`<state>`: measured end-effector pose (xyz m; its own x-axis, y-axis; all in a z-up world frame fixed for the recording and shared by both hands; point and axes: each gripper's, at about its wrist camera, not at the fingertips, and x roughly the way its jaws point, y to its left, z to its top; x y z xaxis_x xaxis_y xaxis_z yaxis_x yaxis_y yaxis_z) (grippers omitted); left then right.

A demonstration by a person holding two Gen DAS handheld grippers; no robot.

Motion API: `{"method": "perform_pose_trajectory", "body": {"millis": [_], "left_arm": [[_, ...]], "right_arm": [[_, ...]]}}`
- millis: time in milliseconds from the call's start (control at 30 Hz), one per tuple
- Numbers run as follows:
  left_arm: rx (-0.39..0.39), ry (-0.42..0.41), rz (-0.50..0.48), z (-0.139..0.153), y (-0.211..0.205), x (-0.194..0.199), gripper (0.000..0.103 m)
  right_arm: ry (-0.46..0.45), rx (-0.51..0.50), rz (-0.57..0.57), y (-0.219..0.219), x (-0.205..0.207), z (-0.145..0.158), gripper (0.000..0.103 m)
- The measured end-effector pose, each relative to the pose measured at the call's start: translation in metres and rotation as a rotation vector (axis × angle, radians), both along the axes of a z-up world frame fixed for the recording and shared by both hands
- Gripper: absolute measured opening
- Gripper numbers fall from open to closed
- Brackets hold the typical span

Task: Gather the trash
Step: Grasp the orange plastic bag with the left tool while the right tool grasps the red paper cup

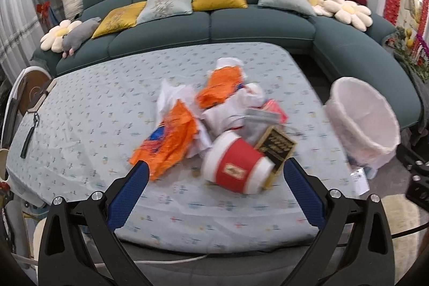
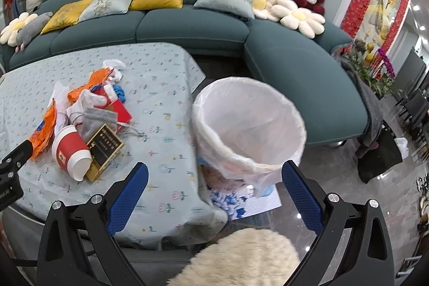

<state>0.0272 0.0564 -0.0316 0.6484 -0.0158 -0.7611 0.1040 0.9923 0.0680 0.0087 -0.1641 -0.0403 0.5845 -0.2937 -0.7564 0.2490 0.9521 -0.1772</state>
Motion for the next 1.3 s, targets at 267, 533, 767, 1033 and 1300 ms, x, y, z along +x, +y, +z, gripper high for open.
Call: {"method": "perform_pose_trajectory", "body": {"millis": [267,533,767,1033,1300], "left_arm": [[0.057,0.032,0.004,-0.037,0.054,0.030,0.095],[0.048,0.062,-0.047,-0.066,0.078,0.063,0.094],[0.025,0.119,-0.100,-0.096,0.085,0.088,0.069],[-0.070,0.187,-0.113,-0.106,0.094,0.093,0.011],[-0.150,0.173,-0.086,-0.090,0.105,0.078,0.000]], "right_arm": [[0.039,0.035,0.051,0.034,0.029,-0.017,0.094],[0.073,0.028,0.132,0.085,0.057,-0.031,0.094],[0.105,0.020,0.203,0.119,0.074,-0.043,0.094],[0.163,0.086,0.280,0.150,0.091,-0.068,0.083],[0.197,0.149,0.342,0.165,0.105,-0.090,0.076]]}}
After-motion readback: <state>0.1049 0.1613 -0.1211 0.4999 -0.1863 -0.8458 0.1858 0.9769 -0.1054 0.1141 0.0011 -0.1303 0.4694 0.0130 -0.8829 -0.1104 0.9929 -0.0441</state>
